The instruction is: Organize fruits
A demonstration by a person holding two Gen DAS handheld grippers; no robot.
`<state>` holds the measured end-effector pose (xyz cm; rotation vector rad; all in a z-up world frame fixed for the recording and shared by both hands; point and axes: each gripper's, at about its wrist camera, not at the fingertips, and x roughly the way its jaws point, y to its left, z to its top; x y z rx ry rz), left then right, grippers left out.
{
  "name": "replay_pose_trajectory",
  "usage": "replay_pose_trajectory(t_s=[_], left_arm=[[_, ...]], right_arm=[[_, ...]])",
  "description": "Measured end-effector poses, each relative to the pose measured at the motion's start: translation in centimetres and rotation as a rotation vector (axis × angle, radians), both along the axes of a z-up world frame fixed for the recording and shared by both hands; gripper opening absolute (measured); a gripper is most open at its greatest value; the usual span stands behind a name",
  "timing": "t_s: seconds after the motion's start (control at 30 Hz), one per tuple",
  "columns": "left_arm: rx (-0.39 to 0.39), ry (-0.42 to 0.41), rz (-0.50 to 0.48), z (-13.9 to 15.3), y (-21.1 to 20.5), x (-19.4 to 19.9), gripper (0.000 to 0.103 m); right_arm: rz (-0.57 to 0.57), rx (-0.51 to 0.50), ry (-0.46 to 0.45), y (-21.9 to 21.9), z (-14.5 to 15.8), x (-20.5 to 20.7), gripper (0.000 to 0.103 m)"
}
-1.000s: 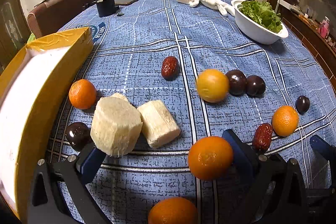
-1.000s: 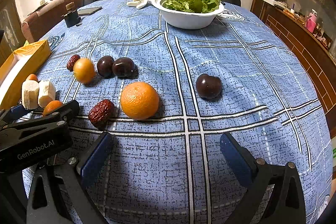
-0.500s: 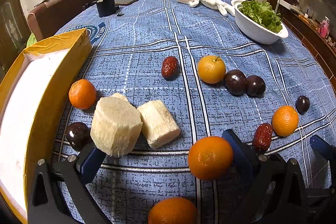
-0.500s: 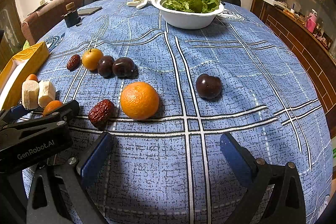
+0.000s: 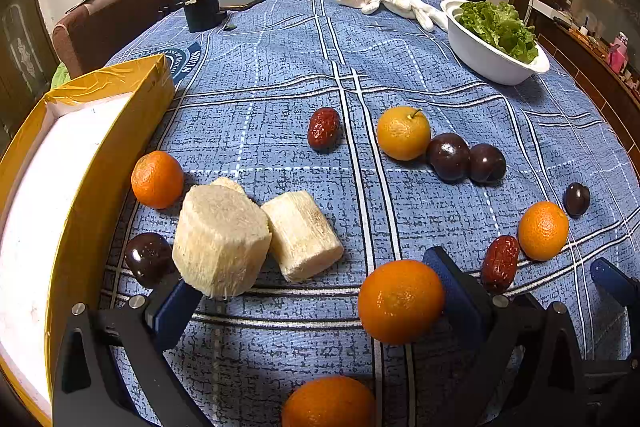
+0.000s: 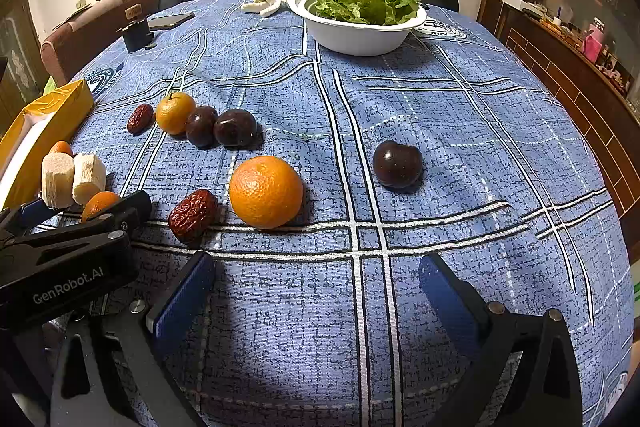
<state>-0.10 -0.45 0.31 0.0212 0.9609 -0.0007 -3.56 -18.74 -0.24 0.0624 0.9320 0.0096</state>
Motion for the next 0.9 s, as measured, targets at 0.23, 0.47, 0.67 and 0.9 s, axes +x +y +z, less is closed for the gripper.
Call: replay_pose_trajectory(t_s=[0.23,0.47,0.67,0.9], left_arm=[[0.014,0.042,-0.059,0.1,0.3,0.0,0.103],[-0.074,0.077,-0.146,1.1,1.1,-1.6,0.089],[-0.076,-0.137,-0.165,5.3,4.5,-5.6,0.064],[-0.019,-0.363,-0.082,9.7,9.4,-8.7,0.093]], right_arm=[[0.044,0.022,0.083,-0.1,0.1,-0.5,0.103],[0.096,0.057,0.089,-0.3,0.2,-1.5,0.103],[0.136,0.016,0.075,-0.7,0.2,-3.2,0.103],[0.192,0.005,0.113,-1.9,0.4,-4.6,0.103]])
